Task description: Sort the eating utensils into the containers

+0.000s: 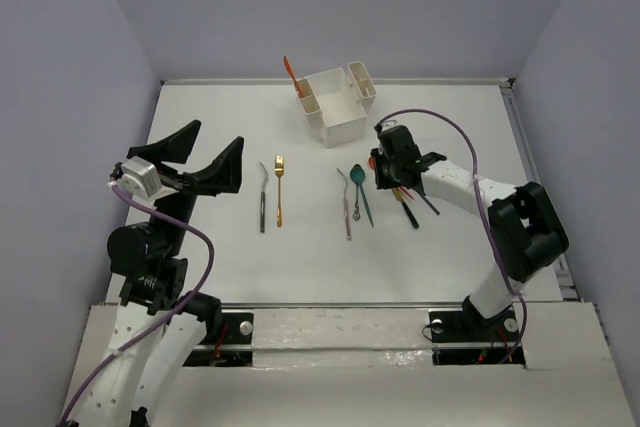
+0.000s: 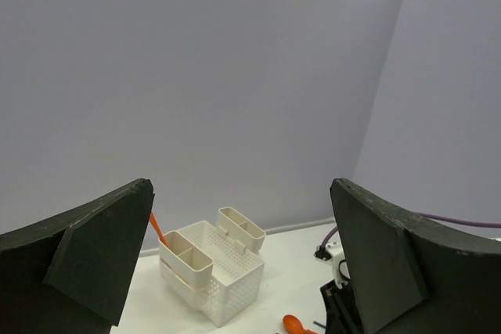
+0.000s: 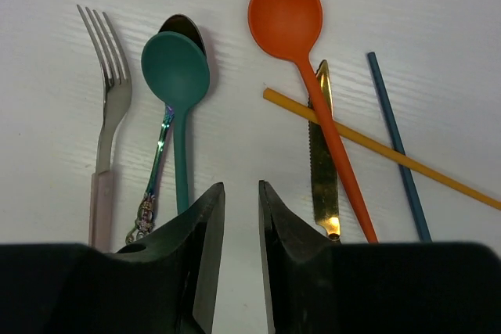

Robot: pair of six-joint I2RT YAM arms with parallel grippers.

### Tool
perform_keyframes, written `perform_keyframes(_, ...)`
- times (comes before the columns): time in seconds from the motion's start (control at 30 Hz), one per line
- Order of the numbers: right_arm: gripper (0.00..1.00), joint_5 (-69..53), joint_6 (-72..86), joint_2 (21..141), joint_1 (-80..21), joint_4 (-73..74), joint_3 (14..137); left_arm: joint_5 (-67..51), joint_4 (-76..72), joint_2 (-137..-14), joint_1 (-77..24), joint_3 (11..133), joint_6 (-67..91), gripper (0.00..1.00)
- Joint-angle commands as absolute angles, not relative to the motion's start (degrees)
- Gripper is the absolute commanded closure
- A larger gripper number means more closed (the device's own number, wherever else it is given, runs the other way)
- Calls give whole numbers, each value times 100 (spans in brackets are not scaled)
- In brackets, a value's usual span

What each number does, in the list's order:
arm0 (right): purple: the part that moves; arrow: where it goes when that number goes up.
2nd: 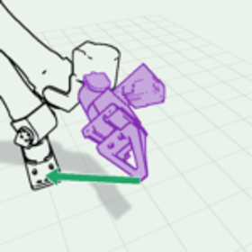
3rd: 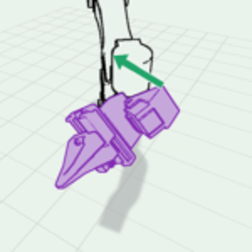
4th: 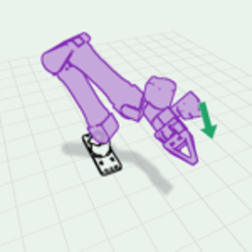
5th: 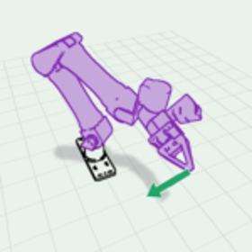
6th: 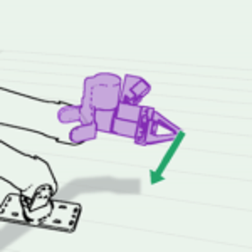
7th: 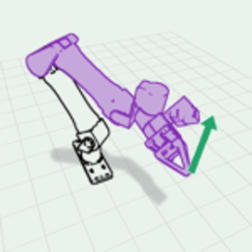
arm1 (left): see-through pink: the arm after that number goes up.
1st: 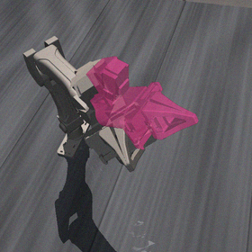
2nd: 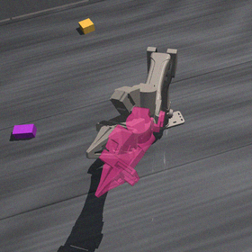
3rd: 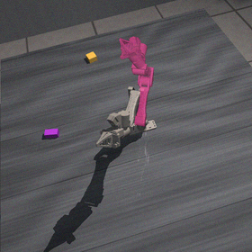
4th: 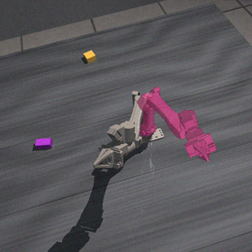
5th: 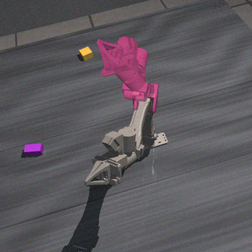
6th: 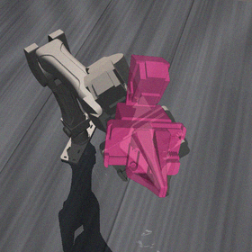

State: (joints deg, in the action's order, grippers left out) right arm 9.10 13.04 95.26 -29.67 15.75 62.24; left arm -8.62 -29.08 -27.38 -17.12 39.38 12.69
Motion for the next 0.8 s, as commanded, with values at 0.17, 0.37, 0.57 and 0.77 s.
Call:
perform_keyframes(0.17,69,807,1169,9598,-2892,1784,6566,-984,-3217,-2672,-1670,4034,1318,1)
perform_keyframes(0.37,70,449,1186,9633,-2892,1732,6451,-1028,-3217,-2681,-1670,4025,1336,1)
perform_keyframes(0.57,68,53,1213,9694,-2953,1529,6381,-1037,-3217,-2689,-1670,4025,1327,1)
perform_keyframes(0.77,66,-123,1257,9975,-3128,1547,6469,-1028,-3217,-2689,-1670,4025,1327,1)
